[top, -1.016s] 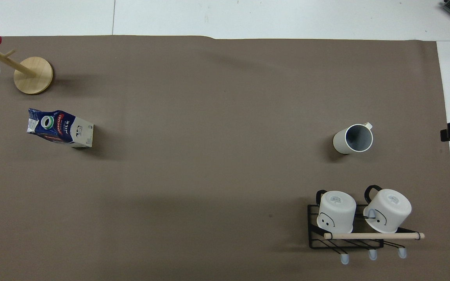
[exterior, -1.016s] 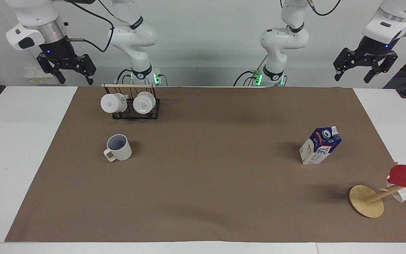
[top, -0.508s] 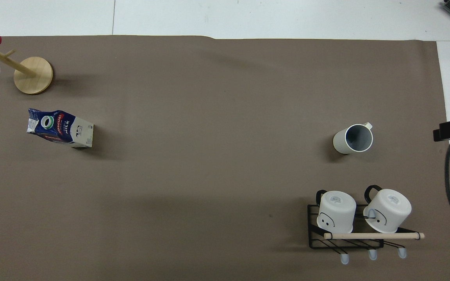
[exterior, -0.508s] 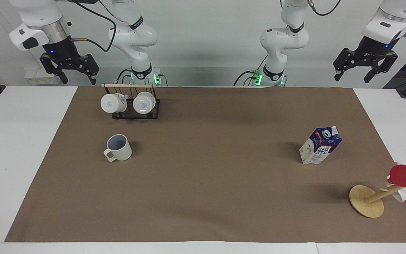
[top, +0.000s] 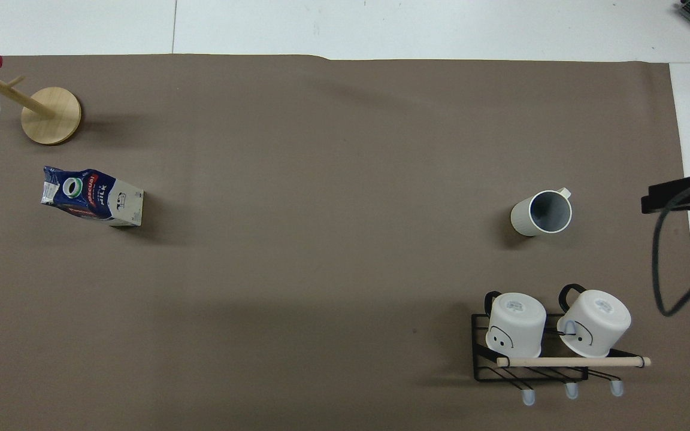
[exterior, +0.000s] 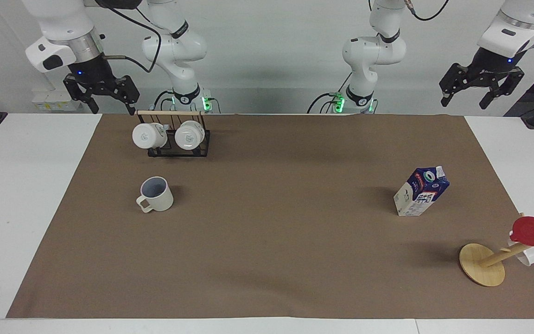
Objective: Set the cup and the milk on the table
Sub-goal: 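Reach the right gripper down to the white mug, then grasp the white mug rim with the right gripper and lift it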
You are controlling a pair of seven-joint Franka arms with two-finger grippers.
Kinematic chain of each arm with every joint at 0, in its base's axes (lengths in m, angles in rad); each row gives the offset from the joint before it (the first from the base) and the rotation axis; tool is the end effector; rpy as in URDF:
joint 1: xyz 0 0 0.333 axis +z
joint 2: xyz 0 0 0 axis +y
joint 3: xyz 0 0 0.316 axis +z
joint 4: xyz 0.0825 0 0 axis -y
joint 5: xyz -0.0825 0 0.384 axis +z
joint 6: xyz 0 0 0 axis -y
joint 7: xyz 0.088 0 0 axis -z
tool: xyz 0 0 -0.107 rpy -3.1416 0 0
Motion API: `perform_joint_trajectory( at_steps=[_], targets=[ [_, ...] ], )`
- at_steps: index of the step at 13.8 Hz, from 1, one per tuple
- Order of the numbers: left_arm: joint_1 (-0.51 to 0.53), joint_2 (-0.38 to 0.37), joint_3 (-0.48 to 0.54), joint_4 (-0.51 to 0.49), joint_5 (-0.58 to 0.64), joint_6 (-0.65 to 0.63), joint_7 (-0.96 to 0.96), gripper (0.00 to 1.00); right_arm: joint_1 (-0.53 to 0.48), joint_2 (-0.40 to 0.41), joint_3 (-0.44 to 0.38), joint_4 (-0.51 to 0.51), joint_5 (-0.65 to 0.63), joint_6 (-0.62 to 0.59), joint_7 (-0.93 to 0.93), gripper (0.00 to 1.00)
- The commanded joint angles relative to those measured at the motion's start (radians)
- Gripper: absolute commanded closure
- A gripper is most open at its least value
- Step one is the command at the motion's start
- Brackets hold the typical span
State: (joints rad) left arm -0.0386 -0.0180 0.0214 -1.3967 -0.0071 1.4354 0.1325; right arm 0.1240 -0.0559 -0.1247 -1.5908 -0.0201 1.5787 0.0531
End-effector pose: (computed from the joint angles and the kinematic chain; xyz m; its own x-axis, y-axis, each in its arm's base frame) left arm 0.5318 -0.0098 0.7029 0.9870 -0.1500 0.0571 -0.1503 -0.9886 -0.0002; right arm 0.5382 -0.0046 0.6461 0.9976 -0.0537 0.0440 -0.0542 -0.9985 0.0108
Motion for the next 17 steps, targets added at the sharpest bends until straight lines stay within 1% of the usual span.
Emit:
perform_joint_trajectory(
  at_steps=[1, 4, 6, 10, 12, 15, 17],
  targets=[
    [0.009, -0.030, -0.003, -0.031, -0.005, -0.004, 0.001, 0.00, 0.029, -0.003, 0.005, -0.102, 0.011, 0.118, 0.042, 0.00],
    [0.009, -0.029, -0.003, -0.031, -0.005, -0.004, 0.001, 0.00, 0.043, 0.043, 0.007, -0.193, 0.011, 0.249, 0.050, 0.00],
    [0.008, -0.030, -0.003, -0.031, -0.005, -0.004, 0.001, 0.00, 0.045, 0.089, 0.007, -0.224, 0.012, 0.312, 0.047, 0.00],
    [0.008, -0.028, -0.003, -0.031, -0.005, -0.004, 0.001, 0.00, 0.045, 0.140, 0.008, -0.313, 0.012, 0.469, 0.054, 0.00],
    [0.008, -0.029, -0.003, -0.031, -0.005, -0.004, 0.001, 0.00, 0.061, 0.146, 0.008, -0.353, 0.012, 0.515, 0.056, 0.00],
    [0.009, -0.030, -0.003, -0.031, -0.005, -0.004, 0.001, 0.00, 0.074, 0.177, 0.008, -0.412, 0.012, 0.598, 0.056, 0.00],
    [0.009, -0.030, -0.003, -0.031, -0.005, -0.004, 0.001, 0.00, 0.080, 0.204, 0.008, -0.416, 0.012, 0.625, 0.056, 0.00]
  ],
)
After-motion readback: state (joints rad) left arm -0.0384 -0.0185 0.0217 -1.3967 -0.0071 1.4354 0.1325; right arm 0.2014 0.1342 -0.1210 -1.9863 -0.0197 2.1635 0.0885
